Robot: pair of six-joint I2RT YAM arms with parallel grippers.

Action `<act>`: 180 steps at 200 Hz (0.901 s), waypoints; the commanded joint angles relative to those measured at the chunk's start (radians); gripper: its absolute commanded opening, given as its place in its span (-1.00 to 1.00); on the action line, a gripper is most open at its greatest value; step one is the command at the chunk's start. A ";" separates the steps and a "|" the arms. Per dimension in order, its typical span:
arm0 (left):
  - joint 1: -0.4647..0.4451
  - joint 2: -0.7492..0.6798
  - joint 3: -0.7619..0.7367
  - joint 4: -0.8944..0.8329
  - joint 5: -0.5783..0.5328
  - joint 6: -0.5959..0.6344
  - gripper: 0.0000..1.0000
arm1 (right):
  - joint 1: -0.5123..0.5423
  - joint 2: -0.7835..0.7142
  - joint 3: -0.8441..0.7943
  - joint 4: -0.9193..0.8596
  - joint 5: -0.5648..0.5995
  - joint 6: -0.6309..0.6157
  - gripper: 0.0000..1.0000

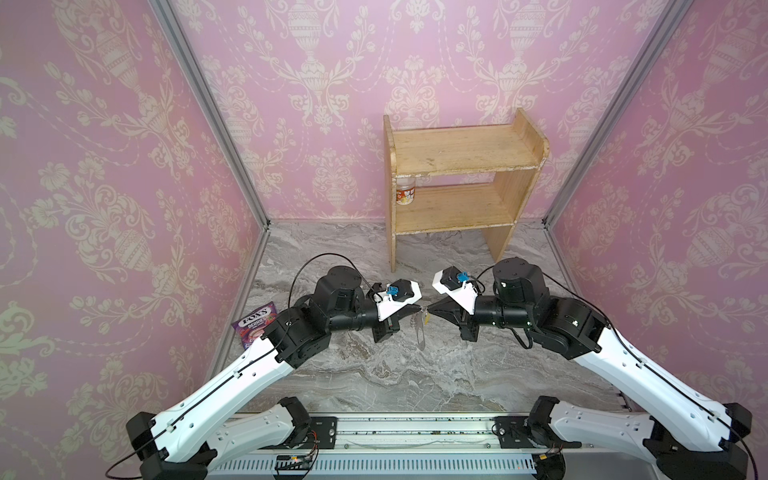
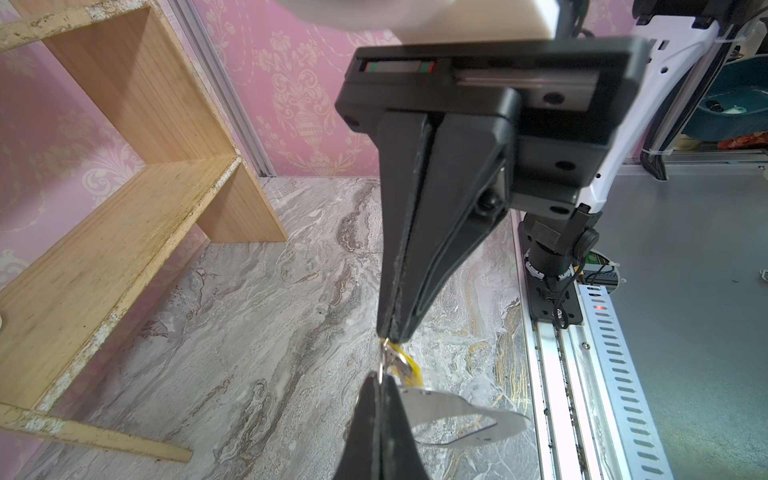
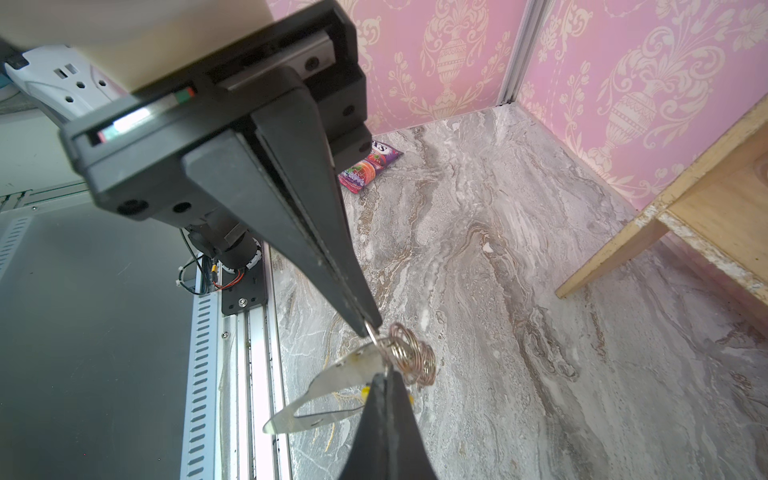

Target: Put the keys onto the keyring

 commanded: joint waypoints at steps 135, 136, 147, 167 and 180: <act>-0.003 0.018 0.064 -0.020 -0.040 -0.018 -1.00 | 0.006 -0.020 0.031 -0.017 -0.056 -0.041 -1.00; -0.003 0.019 0.064 -0.018 -0.039 -0.020 -1.00 | 0.006 -0.020 0.031 -0.017 -0.056 -0.041 -1.00; -0.003 0.023 0.074 -0.012 -0.040 -0.034 -1.00 | 0.008 -0.021 0.025 -0.017 -0.056 -0.046 -1.00; -0.003 0.025 0.091 -0.007 -0.039 -0.051 -1.00 | 0.010 -0.022 0.017 -0.019 -0.047 -0.053 -1.00; -0.004 0.022 0.093 0.006 -0.036 -0.060 -1.00 | 0.010 -0.025 0.009 -0.017 -0.037 -0.056 -1.00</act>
